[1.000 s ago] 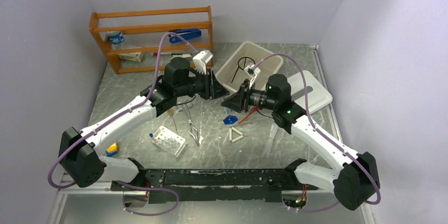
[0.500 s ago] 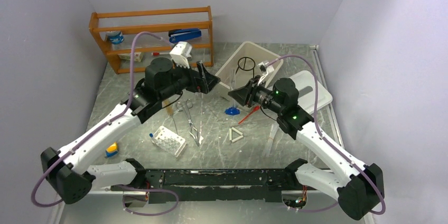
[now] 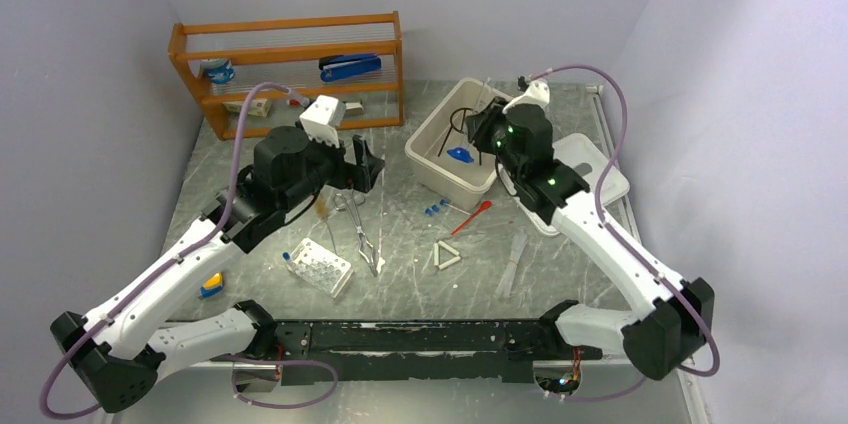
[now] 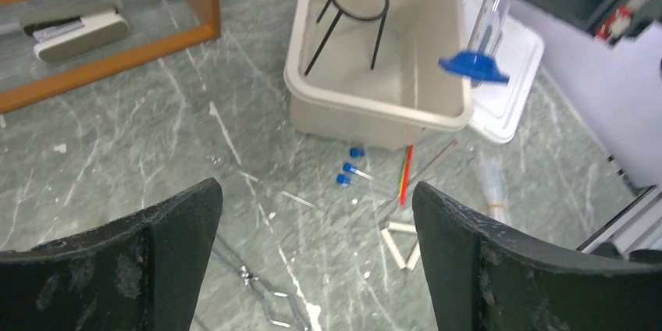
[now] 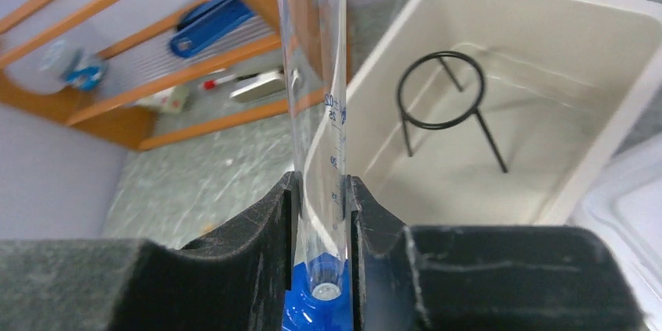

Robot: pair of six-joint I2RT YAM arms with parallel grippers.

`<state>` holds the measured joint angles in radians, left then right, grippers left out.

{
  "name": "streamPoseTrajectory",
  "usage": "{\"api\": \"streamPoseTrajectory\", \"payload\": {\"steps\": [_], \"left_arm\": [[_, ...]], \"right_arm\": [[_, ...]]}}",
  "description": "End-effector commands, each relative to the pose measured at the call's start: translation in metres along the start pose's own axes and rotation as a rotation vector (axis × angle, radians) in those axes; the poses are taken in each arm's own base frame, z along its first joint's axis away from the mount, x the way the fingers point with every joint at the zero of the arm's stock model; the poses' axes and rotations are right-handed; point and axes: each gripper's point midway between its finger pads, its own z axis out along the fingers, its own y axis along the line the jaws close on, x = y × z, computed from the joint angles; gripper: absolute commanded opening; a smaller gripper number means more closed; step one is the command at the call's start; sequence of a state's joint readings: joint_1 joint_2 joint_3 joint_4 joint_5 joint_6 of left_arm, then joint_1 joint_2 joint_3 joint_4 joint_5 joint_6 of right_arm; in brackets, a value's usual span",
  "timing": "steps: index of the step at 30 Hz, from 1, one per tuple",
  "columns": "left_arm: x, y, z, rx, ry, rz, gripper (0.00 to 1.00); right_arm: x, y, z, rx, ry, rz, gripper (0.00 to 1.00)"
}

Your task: Organize the chemistry lab equipment

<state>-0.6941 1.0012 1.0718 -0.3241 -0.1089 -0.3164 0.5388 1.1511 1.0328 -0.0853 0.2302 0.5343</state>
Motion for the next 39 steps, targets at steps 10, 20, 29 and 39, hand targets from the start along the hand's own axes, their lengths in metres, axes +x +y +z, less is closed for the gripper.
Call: {"api": "streamPoseTrajectory", "payload": {"steps": [10, 20, 29, 39], "left_arm": [[0.059, 0.018, 0.014, -0.013, 0.134, 0.092, 0.94], [0.082, 0.02, 0.022, -0.009, 0.209, 0.093, 0.92], [0.079, 0.035, 0.018, -0.083, 0.206, 0.136, 0.91], [0.083, 0.038, 0.018, -0.093, 0.207, 0.134, 0.91]], "right_arm": [[0.064, -0.088, 0.045, 0.477, 0.16, 0.021, 0.25], [0.109, -0.126, 0.079, 0.539, 0.264, 0.146, 0.25], [0.13, -0.142, 0.103, 0.614, 0.313, 0.141, 0.3], [0.145, -0.166, 0.096, 0.767, 0.338, 0.132, 0.36]]}}
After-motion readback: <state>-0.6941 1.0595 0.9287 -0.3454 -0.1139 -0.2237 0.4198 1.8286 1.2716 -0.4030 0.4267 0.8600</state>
